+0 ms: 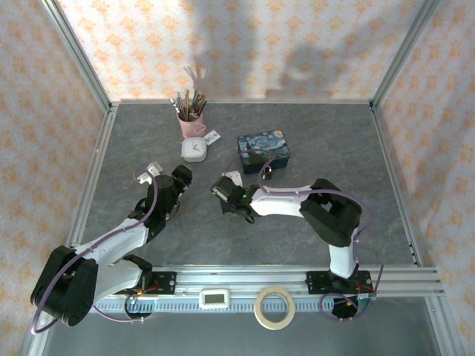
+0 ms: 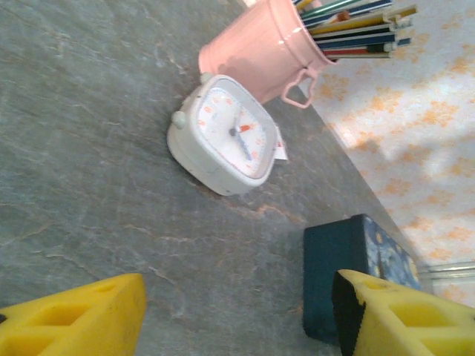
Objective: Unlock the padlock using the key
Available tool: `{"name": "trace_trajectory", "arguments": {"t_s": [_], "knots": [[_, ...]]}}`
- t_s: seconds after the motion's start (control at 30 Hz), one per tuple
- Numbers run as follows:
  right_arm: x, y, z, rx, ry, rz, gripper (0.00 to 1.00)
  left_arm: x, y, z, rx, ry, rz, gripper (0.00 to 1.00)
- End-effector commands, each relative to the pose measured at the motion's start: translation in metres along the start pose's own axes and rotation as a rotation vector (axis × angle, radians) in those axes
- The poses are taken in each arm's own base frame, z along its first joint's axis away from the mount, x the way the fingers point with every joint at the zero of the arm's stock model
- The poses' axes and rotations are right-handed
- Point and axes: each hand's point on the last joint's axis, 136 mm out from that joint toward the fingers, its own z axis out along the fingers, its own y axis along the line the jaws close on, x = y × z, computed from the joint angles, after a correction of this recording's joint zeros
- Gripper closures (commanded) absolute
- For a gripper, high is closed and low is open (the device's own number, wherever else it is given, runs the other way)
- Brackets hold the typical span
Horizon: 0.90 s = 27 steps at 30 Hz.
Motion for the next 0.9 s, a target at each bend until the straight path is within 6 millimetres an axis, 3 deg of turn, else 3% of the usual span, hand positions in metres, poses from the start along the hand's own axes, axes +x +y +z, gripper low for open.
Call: {"name": "trace_trajectory", "arguments": {"t_s": [0.0,0.33,0.6,0.73,0.87], "knots": [[-0.033,0.008,-0.026,-0.166,-0.113,-0.105,1.0,0.006,-0.019,0.003,0.104,0.045,0.012,0.33],[-0.06,0.001,-0.086,-0.636,-0.215,-0.106,1.0,0.034,-0.06,0.005,0.288,0.216,-0.151,0.33],[-0.078,-0.003,-0.105,-0.741,-0.221,-0.069,1.0,0.07,-0.106,0.005,0.415,0.335,-0.159,0.35],[-0.087,-0.002,-0.122,-0.846,-0.247,-0.004,1.0,0.084,-0.11,0.002,0.46,0.368,-0.187,0.36],[-0.087,0.0,-0.131,-0.879,-0.268,0.007,1.0,0.086,-0.113,0.002,0.488,0.374,-0.276,0.36]]}}
